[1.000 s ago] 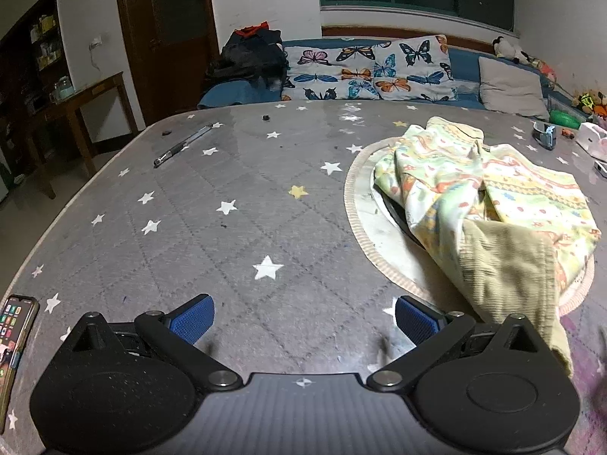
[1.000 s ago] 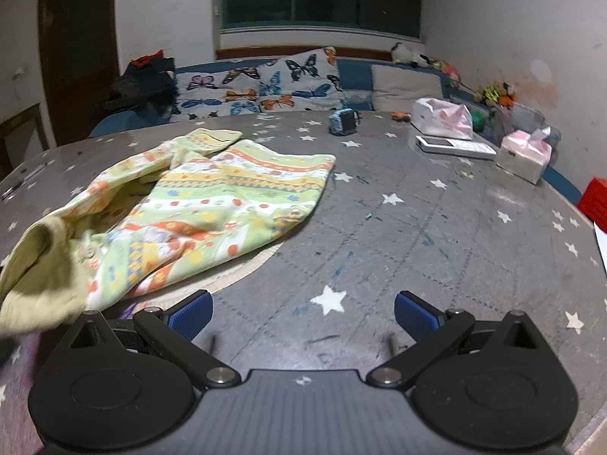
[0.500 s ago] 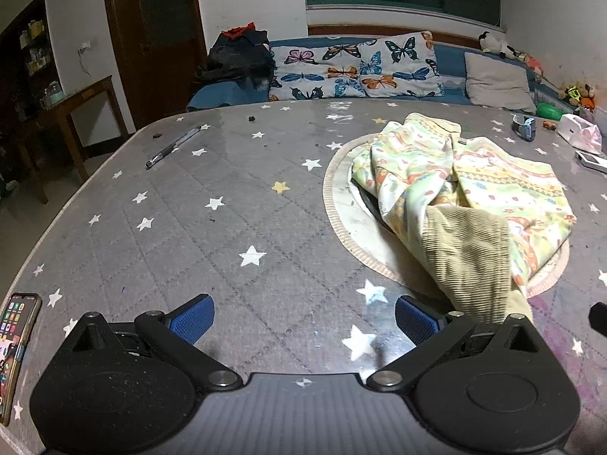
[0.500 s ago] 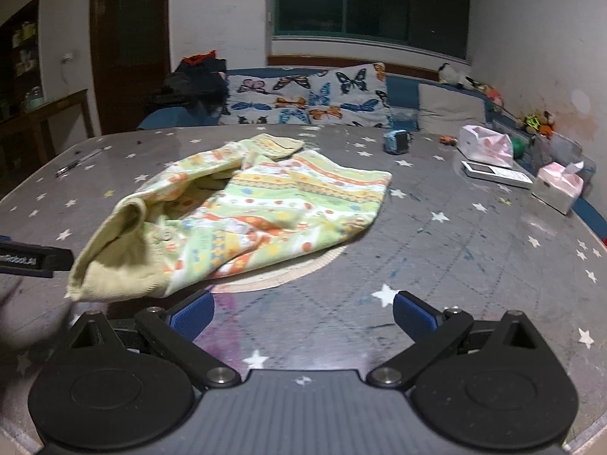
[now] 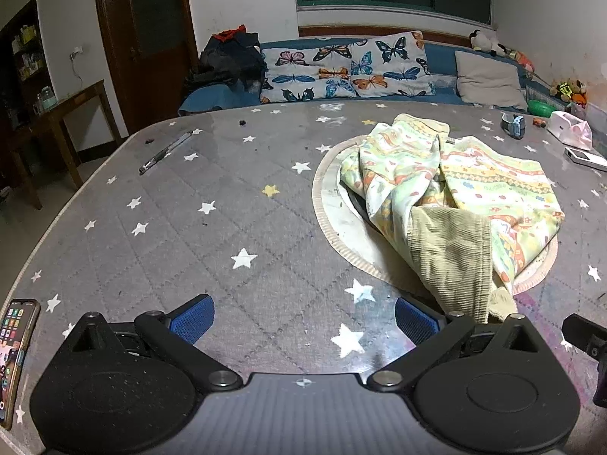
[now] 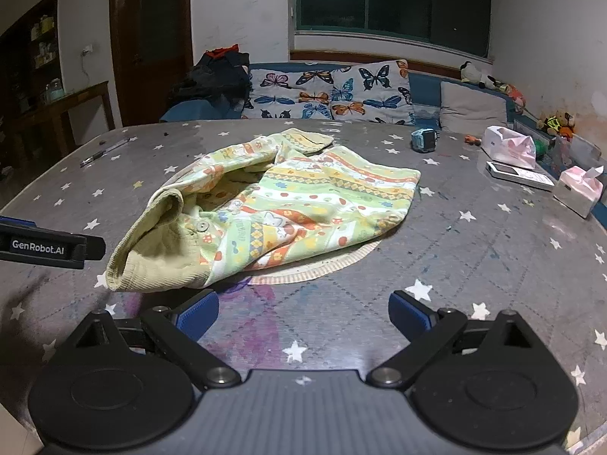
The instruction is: Fold clothes
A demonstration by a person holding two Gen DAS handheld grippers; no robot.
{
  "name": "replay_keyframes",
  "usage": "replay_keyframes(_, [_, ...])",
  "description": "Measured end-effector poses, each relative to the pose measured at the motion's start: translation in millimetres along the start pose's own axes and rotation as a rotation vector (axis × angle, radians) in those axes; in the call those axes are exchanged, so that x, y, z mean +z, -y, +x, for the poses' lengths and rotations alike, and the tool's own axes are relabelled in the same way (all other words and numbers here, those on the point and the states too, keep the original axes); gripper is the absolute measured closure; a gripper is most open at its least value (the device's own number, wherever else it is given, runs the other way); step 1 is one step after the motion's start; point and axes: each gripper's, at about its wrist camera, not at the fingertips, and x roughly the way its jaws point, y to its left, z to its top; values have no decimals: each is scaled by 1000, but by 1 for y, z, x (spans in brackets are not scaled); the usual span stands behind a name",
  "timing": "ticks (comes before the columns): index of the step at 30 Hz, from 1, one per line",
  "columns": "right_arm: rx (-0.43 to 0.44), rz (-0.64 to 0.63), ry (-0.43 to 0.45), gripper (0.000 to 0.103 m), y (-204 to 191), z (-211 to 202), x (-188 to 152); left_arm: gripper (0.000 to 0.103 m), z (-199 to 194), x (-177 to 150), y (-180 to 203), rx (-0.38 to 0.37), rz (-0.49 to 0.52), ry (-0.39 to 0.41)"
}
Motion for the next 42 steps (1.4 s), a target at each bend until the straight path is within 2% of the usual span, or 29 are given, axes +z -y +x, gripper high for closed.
replay_keyframes(5, [23,-1,-10,8,-1,2,2,0,2,2,3,-4,11,-4])
replay_keyframes(30, [64,-3,-38,9,0,23,18,0,16,16,13,-4,51,-37])
replay_keyframes(36, [74,5,-42,11,4,30,25,0,18,28,9,-11,47,-22])
replay_keyframes(42, [89,29,-43,17,12,39,43,0,15,52,9,-33,59,36])
